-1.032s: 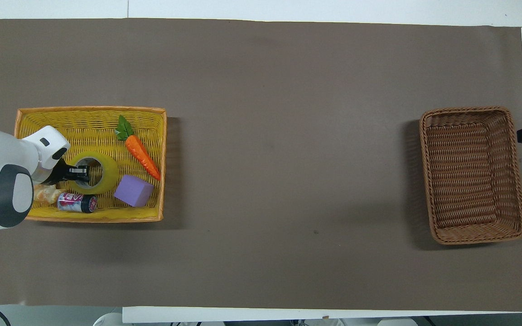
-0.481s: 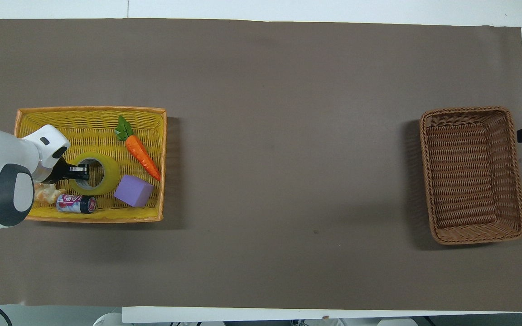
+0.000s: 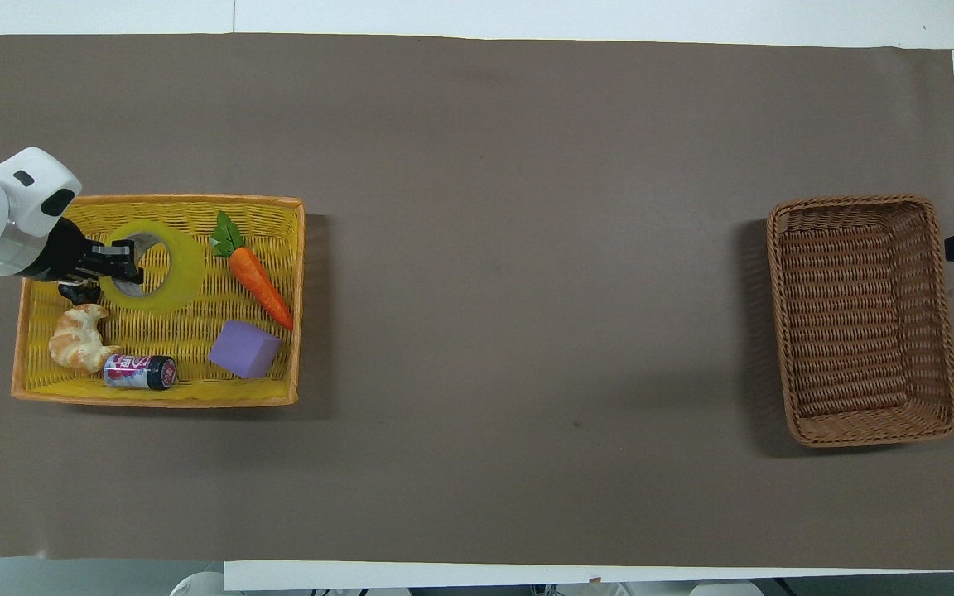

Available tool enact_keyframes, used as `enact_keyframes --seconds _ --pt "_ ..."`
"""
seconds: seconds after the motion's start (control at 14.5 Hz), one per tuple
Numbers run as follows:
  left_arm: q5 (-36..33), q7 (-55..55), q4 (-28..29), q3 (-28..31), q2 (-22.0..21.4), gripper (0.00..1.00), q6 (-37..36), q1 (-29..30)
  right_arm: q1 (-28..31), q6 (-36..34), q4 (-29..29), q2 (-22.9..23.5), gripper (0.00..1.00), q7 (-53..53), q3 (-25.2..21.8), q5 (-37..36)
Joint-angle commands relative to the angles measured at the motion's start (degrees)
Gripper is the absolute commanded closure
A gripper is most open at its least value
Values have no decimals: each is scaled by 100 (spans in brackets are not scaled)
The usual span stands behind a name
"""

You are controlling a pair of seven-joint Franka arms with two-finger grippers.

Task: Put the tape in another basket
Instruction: 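Lift the tape roll with the left gripper while the right gripper approaches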

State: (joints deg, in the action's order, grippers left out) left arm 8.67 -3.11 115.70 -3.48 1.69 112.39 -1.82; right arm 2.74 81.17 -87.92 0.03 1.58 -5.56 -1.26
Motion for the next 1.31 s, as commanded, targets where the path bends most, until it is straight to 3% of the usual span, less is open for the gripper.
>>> enact_keyframes --seconds 0.0,0.14,0.34,0.55,0.89,1.24 --pt "704 -592 -267 31 138 100 -112 -677 69 -5 -94 -82 1 53 55 30" --pt "864 -1145 -276 23 147 100 150 -1143 69 -5 -94 -82 1 53 55 30" --pt "1767 -1445 -363 40 182 100 642 -1829 69 -5 -94 -82 1 53 55 30" --pt "1823 -2087 -522 40 182 100 697 -2575 69 -5 -94 -82 1 53 55 30" --pt "1831 -2641 -847 22 182 100 723 -2946 69 -5 -94 -82 1 53 55 30" --pt "1796 -2844 -847 23 103 100 714 -2930 51 -119 -120 -99 1 70 55 30"
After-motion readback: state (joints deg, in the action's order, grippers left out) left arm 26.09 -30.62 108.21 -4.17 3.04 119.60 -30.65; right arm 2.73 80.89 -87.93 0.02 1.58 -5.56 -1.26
